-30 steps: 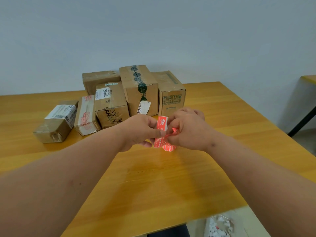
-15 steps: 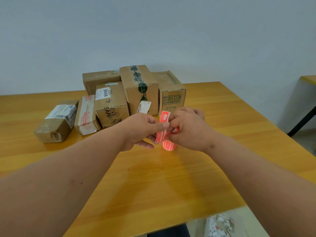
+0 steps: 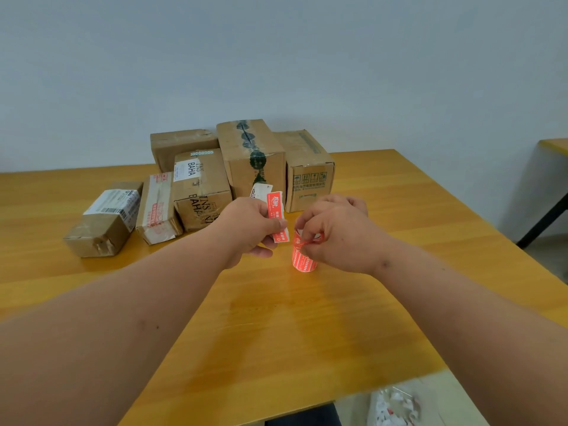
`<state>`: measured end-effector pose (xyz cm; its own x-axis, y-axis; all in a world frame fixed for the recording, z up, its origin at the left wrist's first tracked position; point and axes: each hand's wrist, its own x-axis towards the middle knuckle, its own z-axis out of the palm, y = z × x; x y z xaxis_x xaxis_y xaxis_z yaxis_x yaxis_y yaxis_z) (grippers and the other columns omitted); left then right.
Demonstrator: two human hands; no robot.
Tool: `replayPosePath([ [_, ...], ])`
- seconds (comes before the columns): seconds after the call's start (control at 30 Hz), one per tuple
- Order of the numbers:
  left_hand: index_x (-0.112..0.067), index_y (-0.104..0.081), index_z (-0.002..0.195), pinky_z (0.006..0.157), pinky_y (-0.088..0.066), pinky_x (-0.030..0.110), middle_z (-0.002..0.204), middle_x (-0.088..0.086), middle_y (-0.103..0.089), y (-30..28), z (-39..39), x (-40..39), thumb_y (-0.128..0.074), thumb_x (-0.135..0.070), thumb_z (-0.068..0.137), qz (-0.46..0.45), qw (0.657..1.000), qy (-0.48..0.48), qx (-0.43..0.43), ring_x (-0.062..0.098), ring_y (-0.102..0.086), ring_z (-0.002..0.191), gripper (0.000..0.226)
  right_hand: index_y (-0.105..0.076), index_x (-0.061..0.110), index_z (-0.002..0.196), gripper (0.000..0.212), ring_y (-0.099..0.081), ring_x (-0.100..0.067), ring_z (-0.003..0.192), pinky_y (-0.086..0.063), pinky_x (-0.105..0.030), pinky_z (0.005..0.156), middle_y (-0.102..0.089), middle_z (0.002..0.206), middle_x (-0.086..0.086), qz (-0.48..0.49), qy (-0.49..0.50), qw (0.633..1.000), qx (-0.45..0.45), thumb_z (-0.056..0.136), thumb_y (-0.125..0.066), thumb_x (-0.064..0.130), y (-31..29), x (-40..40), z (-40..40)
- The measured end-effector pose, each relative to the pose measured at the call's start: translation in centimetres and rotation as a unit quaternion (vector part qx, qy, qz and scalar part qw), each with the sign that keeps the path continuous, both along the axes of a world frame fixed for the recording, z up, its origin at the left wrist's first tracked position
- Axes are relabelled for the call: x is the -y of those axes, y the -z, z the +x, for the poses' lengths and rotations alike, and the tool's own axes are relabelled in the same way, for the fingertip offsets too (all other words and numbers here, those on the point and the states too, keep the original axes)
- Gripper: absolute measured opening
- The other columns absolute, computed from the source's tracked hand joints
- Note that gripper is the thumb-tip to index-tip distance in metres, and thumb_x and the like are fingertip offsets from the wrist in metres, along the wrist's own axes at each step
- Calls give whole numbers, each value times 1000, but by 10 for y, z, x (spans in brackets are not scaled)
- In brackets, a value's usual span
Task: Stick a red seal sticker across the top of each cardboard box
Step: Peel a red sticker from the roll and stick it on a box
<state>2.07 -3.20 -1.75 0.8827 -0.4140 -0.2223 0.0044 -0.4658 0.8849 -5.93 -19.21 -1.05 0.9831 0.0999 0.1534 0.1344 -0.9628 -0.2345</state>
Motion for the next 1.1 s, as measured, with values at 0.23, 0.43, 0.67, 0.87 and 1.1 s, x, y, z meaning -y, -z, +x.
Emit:
replayPosePath([
  [0.23, -4, -69, 96, 68, -61, 36, 85, 14, -72, -4, 5, -10, -70, -17, 88, 5, 1000, 10, -16, 19, -67, 72, 16, -71, 33, 82, 22, -33, -10, 124, -14, -42, 108, -57, 114, 22, -3, 3, 1000, -21, 73, -71, 53, -6, 1, -3],
  [0.43, -3, -71, 91, 74, -60, 37, 81, 11, -74, -15, 3, -22, -74, -15, 84, 19, 995, 86, -45, 20, -67, 72, 14, -62, 39, 89, 26, -46, -10, 114, -28, -40, 96, -57, 111, 15, 68, 79, 993, 55, 85, -50, 62, -21, -6, 10],
  [0.67, -5, -72, 88, 79, -59, 37, 84, 14, -74, -21, -2, -35, -75, -14, 81, 10, 989, 134, -65, 23, -69, 78, 11, -63, 29, 82, 15, -60, -10, 85, -48, -49, 90, -64, 84, 15, 209, 79, 975, 12, 92, -57, 38, -23, -28, 13],
  [0.87, -7, -71, 85, 81, -59, 37, 80, 11, -74, -22, -7, -48, -75, -13, 82, 13, 988, 142, -67, 22, -69, 76, 8, -65, 12, 83, 21, -52, -5, 64, -45, -36, 73, -59, 68, 12, 223, 51, 973, 3, 93, -56, 28, -26, -42, 9],
  [1.1, -17, -60, 105, 75, -54, 34, 89, 5, -66, -17, -2, -62, -77, -15, 81, -61, 997, 38, 32, 18, -63, 82, 30, -62, 9, 79, 23, -46, -6, 59, -41, -38, 75, -52, 61, 12, 236, 82, 968, 8, 93, -55, 26, -27, -57, 12],
])
